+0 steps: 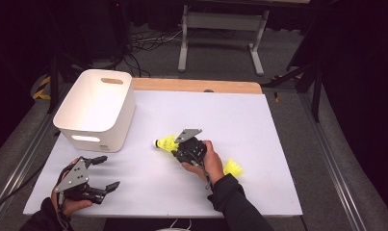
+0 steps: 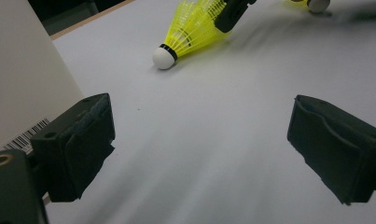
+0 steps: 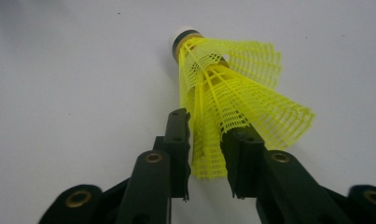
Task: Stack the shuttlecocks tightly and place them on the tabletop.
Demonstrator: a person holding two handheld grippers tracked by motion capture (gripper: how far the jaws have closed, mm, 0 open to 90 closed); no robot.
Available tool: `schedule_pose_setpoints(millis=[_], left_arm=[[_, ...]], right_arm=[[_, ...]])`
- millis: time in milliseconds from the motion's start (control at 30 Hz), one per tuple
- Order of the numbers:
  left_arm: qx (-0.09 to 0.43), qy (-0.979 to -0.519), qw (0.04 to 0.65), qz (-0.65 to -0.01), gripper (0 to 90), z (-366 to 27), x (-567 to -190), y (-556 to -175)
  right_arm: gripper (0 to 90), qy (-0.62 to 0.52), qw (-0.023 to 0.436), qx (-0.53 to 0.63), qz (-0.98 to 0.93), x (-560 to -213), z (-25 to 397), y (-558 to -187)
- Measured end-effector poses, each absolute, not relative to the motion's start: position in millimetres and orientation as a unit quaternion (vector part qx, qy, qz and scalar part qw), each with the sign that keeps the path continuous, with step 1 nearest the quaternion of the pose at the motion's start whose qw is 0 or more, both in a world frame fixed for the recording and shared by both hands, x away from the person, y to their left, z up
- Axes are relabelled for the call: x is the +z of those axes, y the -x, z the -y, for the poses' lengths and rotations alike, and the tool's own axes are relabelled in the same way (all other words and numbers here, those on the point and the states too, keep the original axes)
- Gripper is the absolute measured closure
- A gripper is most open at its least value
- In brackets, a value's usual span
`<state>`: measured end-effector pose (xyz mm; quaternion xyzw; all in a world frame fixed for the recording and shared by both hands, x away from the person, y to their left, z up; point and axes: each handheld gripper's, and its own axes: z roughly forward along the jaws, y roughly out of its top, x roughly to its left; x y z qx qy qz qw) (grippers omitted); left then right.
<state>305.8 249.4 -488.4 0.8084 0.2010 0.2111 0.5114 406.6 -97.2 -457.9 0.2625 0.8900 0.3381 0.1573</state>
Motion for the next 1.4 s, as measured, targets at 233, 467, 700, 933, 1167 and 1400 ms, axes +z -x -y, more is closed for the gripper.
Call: schedule_pose_setpoints(millis=[233,467,700,933,1167,1400], left_arm=[[0.210,-0.809,0.512,-0.201,8.4,-249,-489,-306],[0.211,-0.808,0.512,-0.200,8.3,-250,-488,-306],[0.210,-0.809,0.511,-0.200,8.4,-248,-488,-305],[0.210,-0.809,0.511,-0.200,8.4,-248,-489,-305],[0.210,-0.810,0.510,-0.199,8.4,-247,-489,-306],[0.208,-0.811,0.510,-0.199,8.4,-247,-490,-306]], right_arm=[[65.6,-0.259,0.166,0.329,-0.893,-456,97,-405],[60.9,-0.257,0.177,0.335,-0.889,-449,100,-400],[57.0,-0.255,0.192,0.351,-0.880,-435,106,-393],[54.6,-0.257,0.203,0.367,-0.871,-421,114,-388],[52.0,-0.256,0.210,0.383,-0.862,-409,118,-382],[46.8,-0.253,0.217,0.388,-0.860,-405,117,-377]])
